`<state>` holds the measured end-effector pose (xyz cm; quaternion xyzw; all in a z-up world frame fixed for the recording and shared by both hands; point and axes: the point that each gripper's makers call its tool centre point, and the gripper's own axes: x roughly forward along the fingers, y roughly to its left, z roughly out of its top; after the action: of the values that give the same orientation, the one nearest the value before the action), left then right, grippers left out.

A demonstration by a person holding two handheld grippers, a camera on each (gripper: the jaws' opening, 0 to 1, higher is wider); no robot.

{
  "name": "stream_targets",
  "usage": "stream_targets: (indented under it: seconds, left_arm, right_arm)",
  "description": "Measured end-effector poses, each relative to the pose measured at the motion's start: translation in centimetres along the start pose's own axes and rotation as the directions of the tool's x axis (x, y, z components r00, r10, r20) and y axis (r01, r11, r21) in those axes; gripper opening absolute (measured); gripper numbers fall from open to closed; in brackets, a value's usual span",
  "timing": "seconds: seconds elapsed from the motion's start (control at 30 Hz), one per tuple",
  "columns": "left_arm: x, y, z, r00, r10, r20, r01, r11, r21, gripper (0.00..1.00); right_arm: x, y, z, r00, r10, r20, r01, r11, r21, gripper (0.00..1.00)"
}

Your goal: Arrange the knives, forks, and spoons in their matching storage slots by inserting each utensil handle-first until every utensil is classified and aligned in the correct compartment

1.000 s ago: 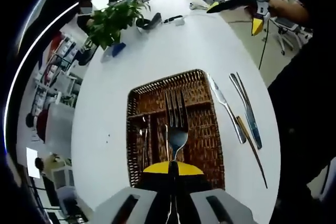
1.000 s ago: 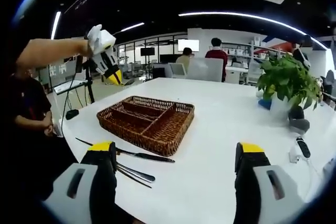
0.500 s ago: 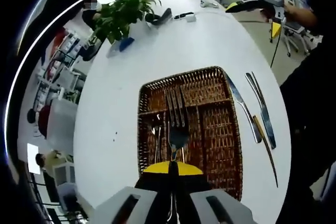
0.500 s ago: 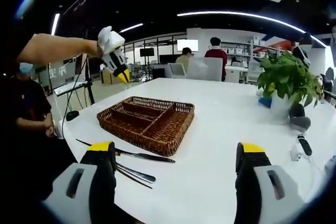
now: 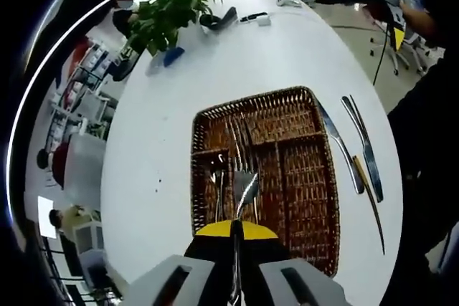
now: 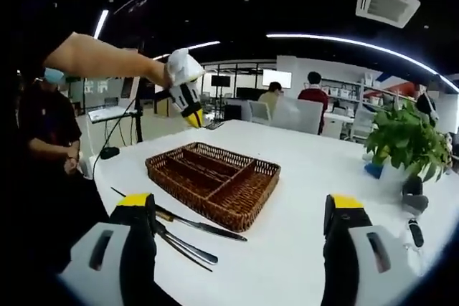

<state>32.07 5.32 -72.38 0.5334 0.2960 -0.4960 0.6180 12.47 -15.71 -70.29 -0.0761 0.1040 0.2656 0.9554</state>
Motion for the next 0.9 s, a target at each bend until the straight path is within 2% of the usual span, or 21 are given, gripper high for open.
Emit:
stream_targets:
  seconds: [0.3,0.67,0.77,0.9]
  left_arm:
    - [1.9,0.1,-0.3,1.0,-0.016,-0.001,0.016,1.0,0.0,0.0]
    - [5.9,-2.1,-1.3,0.996,-0.085,-0.009,0.084,0.995,-0.052,0.0]
    - [7.5,-3.1,-2.6,0.987,-0.142,-0.082,0.131,0.984,-0.12,0.0]
    - [9.1,-3.5,-3.0,0.982,-0.155,-0.105,0.139,0.98,-0.142,0.0]
  right_arm:
    - [0.3,-0.4,0.4,1.0,-0.002,0.005,0.002,1.0,-0.005,0.99]
    - [0.9,-0.4,-1.2,1.0,0.005,-0.027,-0.005,1.0,0.007,0.99]
    - [1.0,-0.6,-1.4,0.999,0.004,-0.033,-0.004,1.0,0.008,0.99]
    - [0.9,-0.7,-2.0,0.999,-0.001,-0.043,0.002,1.0,0.015,0.99]
